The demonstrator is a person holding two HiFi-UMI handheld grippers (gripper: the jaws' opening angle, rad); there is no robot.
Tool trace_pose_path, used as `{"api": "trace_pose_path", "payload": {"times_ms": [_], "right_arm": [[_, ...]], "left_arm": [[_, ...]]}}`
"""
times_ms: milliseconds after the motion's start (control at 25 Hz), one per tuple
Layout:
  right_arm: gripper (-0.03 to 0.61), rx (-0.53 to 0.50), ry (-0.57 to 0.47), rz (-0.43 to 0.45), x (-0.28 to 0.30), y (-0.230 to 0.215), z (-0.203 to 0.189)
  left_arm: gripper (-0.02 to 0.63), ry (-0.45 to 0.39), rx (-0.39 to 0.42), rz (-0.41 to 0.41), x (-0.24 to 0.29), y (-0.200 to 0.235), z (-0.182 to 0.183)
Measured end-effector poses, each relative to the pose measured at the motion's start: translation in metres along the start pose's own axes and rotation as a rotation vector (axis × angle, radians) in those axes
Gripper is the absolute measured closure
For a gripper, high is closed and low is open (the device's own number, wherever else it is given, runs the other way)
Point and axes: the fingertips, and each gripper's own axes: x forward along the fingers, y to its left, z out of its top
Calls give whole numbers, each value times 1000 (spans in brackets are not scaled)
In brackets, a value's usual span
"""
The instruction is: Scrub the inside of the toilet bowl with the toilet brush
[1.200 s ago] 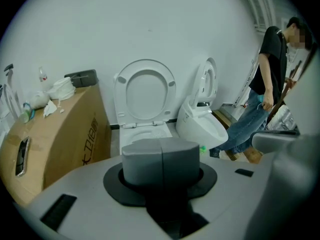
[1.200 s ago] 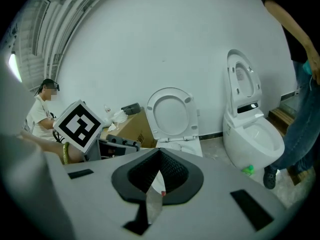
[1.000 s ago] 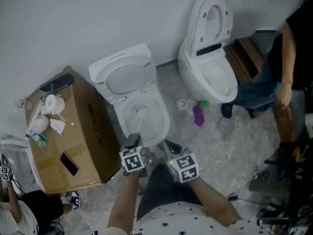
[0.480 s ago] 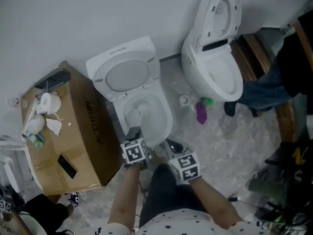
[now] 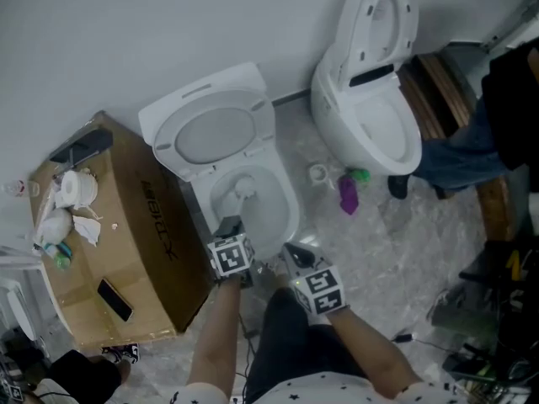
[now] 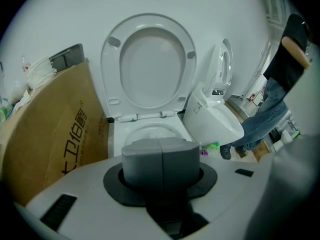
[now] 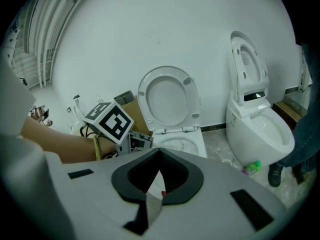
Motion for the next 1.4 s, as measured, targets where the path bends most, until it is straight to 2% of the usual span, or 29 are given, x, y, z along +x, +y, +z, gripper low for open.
{"api": "trace_pose_path", "payload": {"times_ms": [640, 1400], "right_arm": [[572, 43, 13, 1, 31, -16, -5], [572, 23, 20, -9, 35, -15, 2]], "left_arm": [[462, 40, -7, 20, 51, 11, 6], [462, 44, 14, 46, 57, 38, 15]]}}
